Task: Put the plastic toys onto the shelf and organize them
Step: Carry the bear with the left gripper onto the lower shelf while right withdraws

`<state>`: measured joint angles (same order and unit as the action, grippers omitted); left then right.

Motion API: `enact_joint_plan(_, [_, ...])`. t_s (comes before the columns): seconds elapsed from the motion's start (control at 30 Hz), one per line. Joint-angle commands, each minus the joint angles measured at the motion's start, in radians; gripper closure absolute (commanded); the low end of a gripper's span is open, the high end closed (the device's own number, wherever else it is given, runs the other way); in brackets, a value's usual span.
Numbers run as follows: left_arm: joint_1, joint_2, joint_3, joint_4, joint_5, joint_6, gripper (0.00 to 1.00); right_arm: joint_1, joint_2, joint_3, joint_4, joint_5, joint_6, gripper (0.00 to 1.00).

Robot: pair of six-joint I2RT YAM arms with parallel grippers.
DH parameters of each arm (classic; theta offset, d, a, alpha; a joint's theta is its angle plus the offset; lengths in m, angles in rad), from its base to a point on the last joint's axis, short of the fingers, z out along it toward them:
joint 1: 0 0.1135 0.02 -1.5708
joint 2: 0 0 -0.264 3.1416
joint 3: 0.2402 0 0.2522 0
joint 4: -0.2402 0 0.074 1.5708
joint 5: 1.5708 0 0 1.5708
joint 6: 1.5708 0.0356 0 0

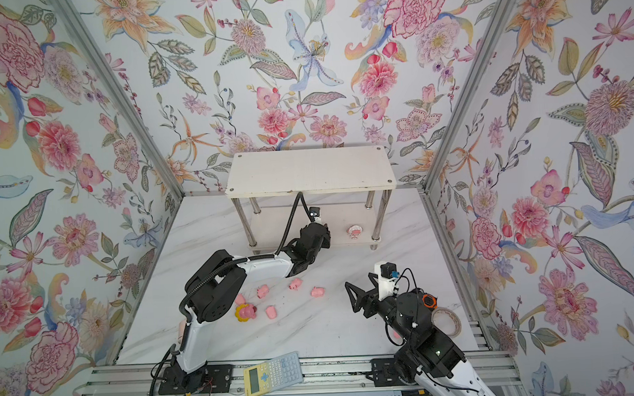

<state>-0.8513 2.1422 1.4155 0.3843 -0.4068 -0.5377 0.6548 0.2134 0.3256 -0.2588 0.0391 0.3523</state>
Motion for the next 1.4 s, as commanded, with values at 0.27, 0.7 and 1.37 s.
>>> enact_joint_plan(0.27, [-0.005, 0.030, 0.027, -0.032, -0.009, 0.027, 0.34, 0.005, 0.002, -0.008, -0.014, 0.028, -0.001, 0.08])
enact_joint_plan(0.7, [0.000, 0.007, 0.006, 0.004, 0.034, 0.073, 0.42, 0.006, 0.005, 0.001, -0.023, 0.045, 0.003, 0.08])
enact_joint_plan(1.37, [0.083, -0.032, -0.072, 0.082, 0.319, 0.147, 0.74, 0.006, 0.009, 0.012, -0.039, 0.056, 0.017, 0.08])
